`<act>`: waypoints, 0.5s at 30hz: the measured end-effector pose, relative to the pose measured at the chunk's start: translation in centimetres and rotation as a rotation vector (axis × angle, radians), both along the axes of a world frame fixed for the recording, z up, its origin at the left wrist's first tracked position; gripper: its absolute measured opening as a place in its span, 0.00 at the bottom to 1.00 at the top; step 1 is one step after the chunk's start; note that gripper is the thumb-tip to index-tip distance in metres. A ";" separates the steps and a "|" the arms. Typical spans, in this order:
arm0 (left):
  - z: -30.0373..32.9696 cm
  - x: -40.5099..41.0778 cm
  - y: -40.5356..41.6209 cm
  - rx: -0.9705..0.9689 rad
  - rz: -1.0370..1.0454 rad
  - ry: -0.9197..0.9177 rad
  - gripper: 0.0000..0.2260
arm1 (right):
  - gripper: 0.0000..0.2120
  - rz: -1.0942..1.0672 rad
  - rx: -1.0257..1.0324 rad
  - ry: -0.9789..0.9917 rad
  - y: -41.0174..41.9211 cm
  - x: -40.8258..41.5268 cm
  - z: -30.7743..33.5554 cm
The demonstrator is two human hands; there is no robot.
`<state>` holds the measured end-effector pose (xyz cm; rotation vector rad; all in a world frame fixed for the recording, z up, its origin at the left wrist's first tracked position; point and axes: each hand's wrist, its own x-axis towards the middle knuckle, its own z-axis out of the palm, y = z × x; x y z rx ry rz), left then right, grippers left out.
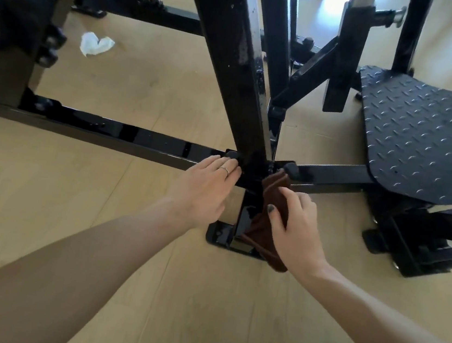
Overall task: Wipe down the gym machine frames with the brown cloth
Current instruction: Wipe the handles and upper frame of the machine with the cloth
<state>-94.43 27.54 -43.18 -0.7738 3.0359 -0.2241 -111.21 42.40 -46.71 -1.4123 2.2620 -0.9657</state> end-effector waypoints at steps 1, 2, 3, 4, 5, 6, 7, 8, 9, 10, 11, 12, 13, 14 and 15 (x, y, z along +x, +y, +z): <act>0.1 -0.1 -0.1 -0.001 -0.002 0.004 0.28 | 0.18 0.037 0.022 0.049 -0.2 0.6 -0.5; 0.1 -0.1 -0.2 0.002 -0.004 0.004 0.28 | 0.18 0.053 0.054 0.085 -0.8 1.0 -1.0; 0.0 -0.1 -0.2 0.007 -0.005 -0.002 0.28 | 0.18 0.055 0.092 0.105 -1.4 1.4 -1.2; -0.1 -0.1 -0.1 0.005 -0.005 -0.012 0.28 | 0.18 0.054 0.127 0.125 -1.9 1.7 -1.4; -0.2 -0.1 0.0 -0.003 -0.006 -0.023 0.29 | 0.18 0.059 0.153 0.158 -2.3 1.9 -1.7; -0.3 -0.1 0.0 -0.012 -0.007 -0.034 0.29 | 0.18 0.078 0.176 0.202 -2.5 2.1 -2.0; -0.4 -0.1 0.0 -0.022 -0.009 -0.042 0.29 | 0.18 0.114 0.199 0.249 -2.4 2.2 -2.2; -0.4 -0.1 0.0 -0.034 -0.011 -0.044 0.29 | 0.18 0.164 0.214 0.294 -2.1 2.4 -2.3; -0.4 -0.1 -0.1 -0.044 -0.012 -0.044 0.29 | 0.18 0.218 0.219 0.339 -1.7 2.6 -2.3; -0.4 -0.1 -0.3 -0.047 -0.014 -0.047 0.30 | 0.18 0.267 0.214 0.381 -1.1 2.8 -2.2; -0.5 -0.2 -0.4 -0.040 -0.016 -0.050 0.30 | 0.19 0.309 0.209 0.419 -0.4 3.0 -2.2; -0.5 -0.2 -0.6 -0.033 -0.017 -0.052 0.31 | 0.19 0.344 0.203 0.451 0.4 3.2 -2.3; -0.6 -0.1 -0.6 -0.028 -0.015 -0.055 0.31 | 0.20 0.378 0.193 0.483 1.3 3.3 -2.4; -0.7 -0.1 -0.6 -0.021 -0.009 -0.063 0.32 | 0.20 0.416 0.184 0.507 2.1 3.4 -2.6; -0.9 -0.1 -0.5 -0.012 -0.001 -0.072 0.33 | 0.21 0.454 0.173 0.524 2.7 3.2 -2.7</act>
